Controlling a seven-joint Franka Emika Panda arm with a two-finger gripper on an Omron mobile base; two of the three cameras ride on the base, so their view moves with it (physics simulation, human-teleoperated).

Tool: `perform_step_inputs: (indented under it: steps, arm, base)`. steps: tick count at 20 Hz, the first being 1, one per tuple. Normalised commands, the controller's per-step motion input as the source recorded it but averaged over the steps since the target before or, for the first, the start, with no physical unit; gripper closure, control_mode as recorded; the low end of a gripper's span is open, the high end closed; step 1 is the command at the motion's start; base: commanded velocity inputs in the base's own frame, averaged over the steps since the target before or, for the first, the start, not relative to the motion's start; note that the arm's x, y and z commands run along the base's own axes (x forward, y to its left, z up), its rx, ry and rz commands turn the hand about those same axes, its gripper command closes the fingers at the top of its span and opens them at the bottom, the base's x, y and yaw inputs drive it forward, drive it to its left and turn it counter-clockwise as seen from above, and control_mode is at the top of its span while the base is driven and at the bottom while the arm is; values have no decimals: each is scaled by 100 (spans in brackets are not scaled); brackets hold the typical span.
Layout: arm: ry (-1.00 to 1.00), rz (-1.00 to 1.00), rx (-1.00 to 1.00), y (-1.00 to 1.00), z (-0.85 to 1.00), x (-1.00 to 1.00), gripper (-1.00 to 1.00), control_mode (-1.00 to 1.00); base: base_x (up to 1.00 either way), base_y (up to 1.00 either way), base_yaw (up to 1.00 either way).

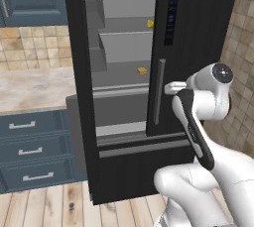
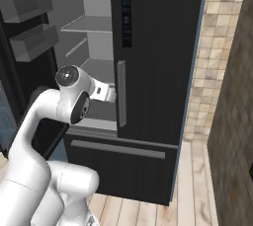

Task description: Take the lemon wedge from the fridge and place it on the plate with fish on the dining counter.

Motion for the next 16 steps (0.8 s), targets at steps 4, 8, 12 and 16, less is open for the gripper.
perform_step_inputs:
  steps: [4, 8, 12, 16]
  arm:
    - [0, 0, -10, -7, -4, 59, -100, -100]
    - [0, 0, -12, 0, -12, 66, -100, -100]
    - [0, 0, -5, -6, -15, 58, -100, -100]
    - [0, 0, -1, -12, -10, 42, -100, -100]
  base:
    - [0, 0, 0]
    - [0, 0, 0]
    - [0, 0, 0]
    - [0, 0, 0]
